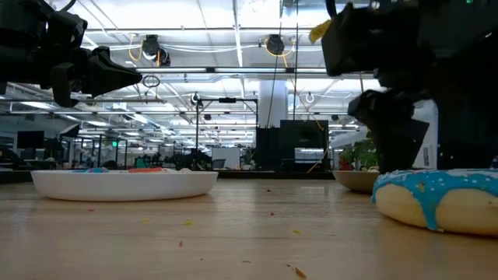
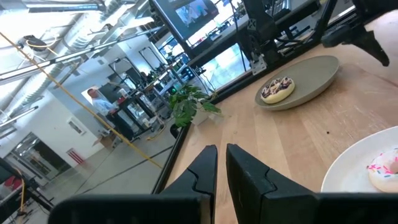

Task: Pick & Place donuts
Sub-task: Put the large blue donut on the gray plate

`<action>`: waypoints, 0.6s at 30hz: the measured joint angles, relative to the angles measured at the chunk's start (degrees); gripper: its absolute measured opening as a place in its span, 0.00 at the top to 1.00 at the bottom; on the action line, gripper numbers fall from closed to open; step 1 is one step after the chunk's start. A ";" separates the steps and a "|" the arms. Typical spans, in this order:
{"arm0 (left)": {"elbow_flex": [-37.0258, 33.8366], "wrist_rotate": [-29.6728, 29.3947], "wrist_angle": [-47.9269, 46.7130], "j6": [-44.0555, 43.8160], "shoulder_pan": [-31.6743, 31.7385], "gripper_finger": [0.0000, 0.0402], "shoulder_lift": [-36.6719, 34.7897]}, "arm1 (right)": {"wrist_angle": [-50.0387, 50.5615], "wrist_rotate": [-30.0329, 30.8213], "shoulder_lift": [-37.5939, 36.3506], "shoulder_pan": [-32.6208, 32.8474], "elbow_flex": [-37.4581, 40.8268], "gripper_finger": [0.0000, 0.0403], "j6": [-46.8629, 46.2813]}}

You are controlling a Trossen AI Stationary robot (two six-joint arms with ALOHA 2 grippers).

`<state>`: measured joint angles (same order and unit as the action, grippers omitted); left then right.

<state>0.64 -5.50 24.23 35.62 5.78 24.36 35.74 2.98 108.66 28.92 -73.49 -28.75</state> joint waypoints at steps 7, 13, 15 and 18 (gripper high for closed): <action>0.00 0.00 0.00 0.00 0.00 0.90 0.00 | -6.18 -2.24 -0.31 -0.26 4.64 0.30 -0.52; 0.00 0.00 0.00 0.22 0.00 0.90 0.00 | -5.76 -3.67 -0.24 -0.33 4.59 0.41 -0.13; 0.00 0.00 0.00 0.22 0.00 0.90 0.00 | -5.54 -4.40 -0.15 -0.52 4.18 0.49 -0.48; 0.00 0.00 0.00 0.22 0.00 0.90 0.00 | -5.17 -4.99 -0.17 -0.74 2.85 0.63 -0.51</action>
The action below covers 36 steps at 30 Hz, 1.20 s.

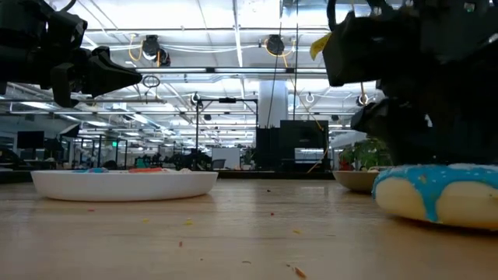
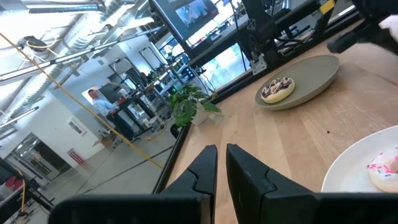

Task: Pick & Place donuts
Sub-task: Put the large blue donut on the gray plate

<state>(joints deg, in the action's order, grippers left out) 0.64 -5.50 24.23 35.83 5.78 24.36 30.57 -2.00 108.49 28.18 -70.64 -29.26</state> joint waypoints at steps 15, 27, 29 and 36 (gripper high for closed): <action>-0.01 0.00 0.00 -0.04 0.00 0.90 0.00 | 18.01 -1.28 -0.22 -3.35 -18.38 0.92 4.34; 0.00 0.00 0.01 -0.09 0.00 0.90 0.00 | 36.34 -1.75 -0.24 -3.91 -35.73 0.97 -2.12; -0.01 0.00 0.01 -0.09 -0.01 0.90 0.00 | 36.30 -1.81 -0.24 -3.88 -36.57 0.97 -3.24; 0.00 0.00 0.01 -0.09 0.00 0.90 0.00 | 35.99 -2.66 -0.27 -3.88 -36.71 0.97 -3.58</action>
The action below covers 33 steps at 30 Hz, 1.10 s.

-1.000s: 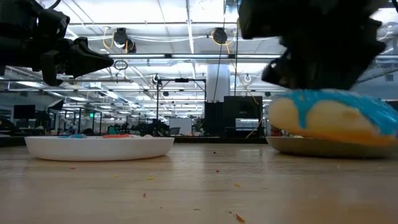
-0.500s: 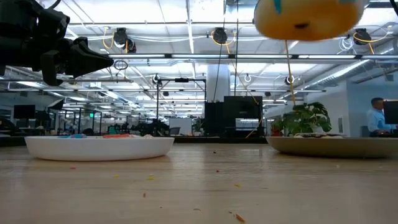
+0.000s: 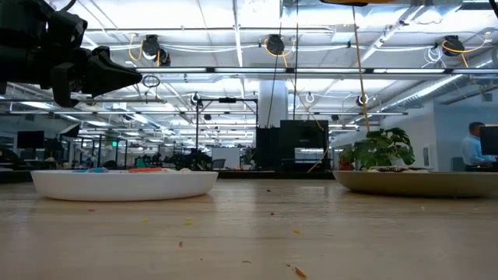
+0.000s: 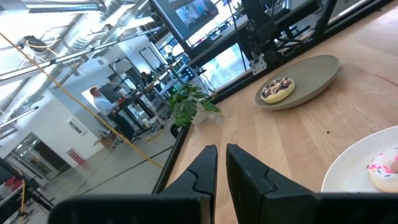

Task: Pick & Place donuts
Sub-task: Put the large blue donut on the gray plate

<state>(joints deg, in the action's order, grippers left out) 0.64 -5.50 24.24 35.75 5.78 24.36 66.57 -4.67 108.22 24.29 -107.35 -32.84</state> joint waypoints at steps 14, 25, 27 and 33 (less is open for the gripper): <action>0.00 0.00 -0.01 0.02 -0.02 0.90 0.00 | 0.15 0.02 0.00 0.00 0.00 0.97 0.54; 0.00 0.00 -0.01 -0.09 0.00 0.90 0.00 | 7.52 0.22 -0.44 -1.68 0.07 0.97 0.01; 0.00 0.00 0.01 -0.21 0.00 0.90 0.00 | 10.69 1.76 -1.06 -3.46 0.06 0.97 -0.52; 0.00 0.02 0.01 -0.20 0.04 0.90 0.00 | 16.46 7.51 -3.27 -8.84 0.07 0.97 4.18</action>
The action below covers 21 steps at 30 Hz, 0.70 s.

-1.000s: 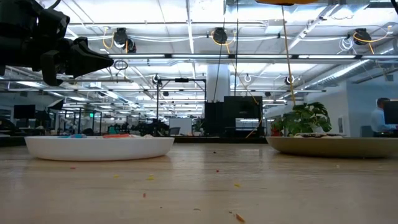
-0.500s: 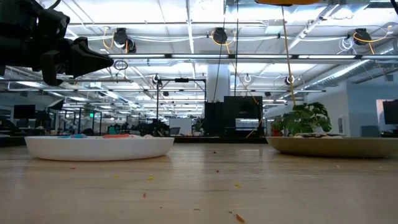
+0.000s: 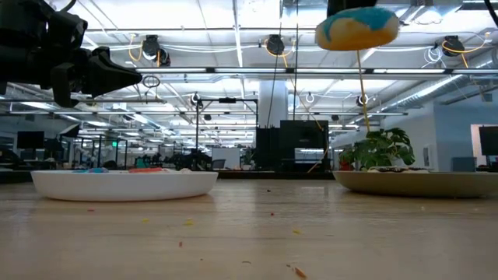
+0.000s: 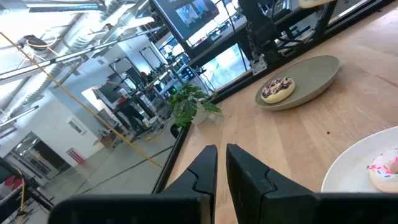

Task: Pick & Place donuts
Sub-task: Put the large blue donut on the gray plate

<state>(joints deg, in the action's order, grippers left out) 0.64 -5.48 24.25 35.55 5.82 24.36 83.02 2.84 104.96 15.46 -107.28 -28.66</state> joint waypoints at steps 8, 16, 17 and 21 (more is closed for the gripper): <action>-0.01 -0.11 -0.14 -0.01 0.00 0.90 0.00 | -4.07 1.45 -3.34 -6.78 5.89 0.97 4.31; 0.00 -0.11 -0.48 -0.02 0.00 0.90 0.00 | -11.93 -2.81 -6.20 -12.53 18.29 0.97 8.09; 0.00 -0.11 -0.50 -0.02 0.00 0.90 0.00 | -13.75 -3.54 -6.62 -13.06 20.46 0.97 8.34; 0.00 -0.13 -0.50 -0.02 0.00 0.90 0.00 | -21.91 -8.39 -7.93 -14.50 28.66 0.97 9.55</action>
<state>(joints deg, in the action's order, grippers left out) 0.64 -5.61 23.75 35.53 5.82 24.36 61.11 -5.54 97.03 0.96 -78.63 -19.11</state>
